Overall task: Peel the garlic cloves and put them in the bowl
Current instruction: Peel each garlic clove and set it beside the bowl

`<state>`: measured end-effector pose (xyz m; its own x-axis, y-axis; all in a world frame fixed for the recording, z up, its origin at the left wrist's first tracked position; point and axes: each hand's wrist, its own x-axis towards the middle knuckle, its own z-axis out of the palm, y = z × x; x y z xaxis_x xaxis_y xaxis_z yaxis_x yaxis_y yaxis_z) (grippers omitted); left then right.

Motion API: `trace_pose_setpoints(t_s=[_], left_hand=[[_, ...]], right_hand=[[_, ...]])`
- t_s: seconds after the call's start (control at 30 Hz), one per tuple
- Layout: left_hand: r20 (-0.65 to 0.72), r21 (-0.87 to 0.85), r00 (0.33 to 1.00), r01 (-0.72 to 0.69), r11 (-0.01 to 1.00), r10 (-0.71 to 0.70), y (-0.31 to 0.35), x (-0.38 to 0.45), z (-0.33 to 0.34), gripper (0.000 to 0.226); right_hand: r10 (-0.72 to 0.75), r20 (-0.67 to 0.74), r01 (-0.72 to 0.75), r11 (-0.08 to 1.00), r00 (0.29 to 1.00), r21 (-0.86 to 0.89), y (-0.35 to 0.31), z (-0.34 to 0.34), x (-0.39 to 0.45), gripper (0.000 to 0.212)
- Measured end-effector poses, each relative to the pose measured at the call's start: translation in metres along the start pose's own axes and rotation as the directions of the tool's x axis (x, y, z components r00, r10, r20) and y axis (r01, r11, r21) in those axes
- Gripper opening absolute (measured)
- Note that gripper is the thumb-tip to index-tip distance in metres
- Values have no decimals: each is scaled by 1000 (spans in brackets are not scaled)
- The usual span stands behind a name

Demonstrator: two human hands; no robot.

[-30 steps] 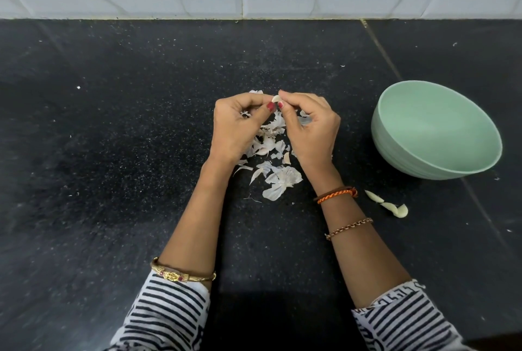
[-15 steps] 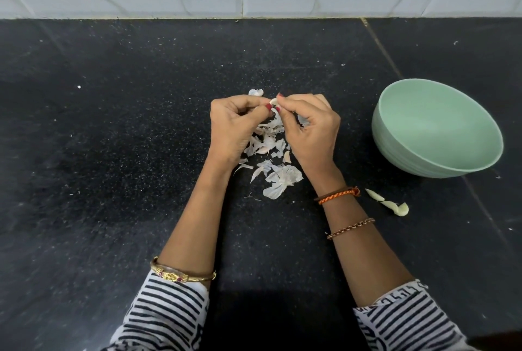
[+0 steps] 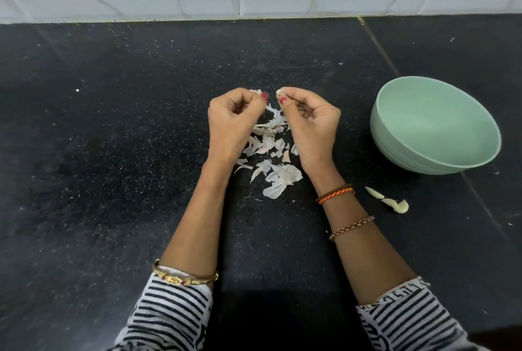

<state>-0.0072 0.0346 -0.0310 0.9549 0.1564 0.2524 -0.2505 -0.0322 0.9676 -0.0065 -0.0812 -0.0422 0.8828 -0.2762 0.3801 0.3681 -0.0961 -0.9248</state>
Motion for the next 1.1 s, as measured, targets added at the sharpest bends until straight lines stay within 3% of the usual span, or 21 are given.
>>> trace_pose_setpoints(t_s=[0.07,0.2,0.5,0.7,0.87,0.97,1.03,1.1], left_hand=[[30,-9,1000,-5,1000,5,-1,-1,3,5],[1,-70,1000,6,998,-6,-3,1,2,20],[-26,-194,999,41,980,-47,1,0,6,21],[-31,-243,993,102,965,-113,-2,2,4,26],[34,-306,984,178,935,-176,2,5,5,30],[47,-347,977,209,914,-206,4,4,7,30],[24,-372,976,209,904,-215,4,5,6,28],[-28,-353,977,190,916,-214,3,6,3,25]], right_hand=[[-44,17,45,997,999,-69,2,1,-2,15],[-116,28,118,985,993,-129,4,-1,-1,17],[-206,30,207,957,978,-204,9,-2,1,20],[-401,64,399,860,914,-317,13,-4,2,14],[-458,78,458,834,886,-307,14,-7,4,14],[-410,79,415,867,909,-275,12,-6,3,15],[-242,19,242,963,970,-120,5,-4,1,18],[-26,-73,35,992,997,124,-1,-3,2,25]])
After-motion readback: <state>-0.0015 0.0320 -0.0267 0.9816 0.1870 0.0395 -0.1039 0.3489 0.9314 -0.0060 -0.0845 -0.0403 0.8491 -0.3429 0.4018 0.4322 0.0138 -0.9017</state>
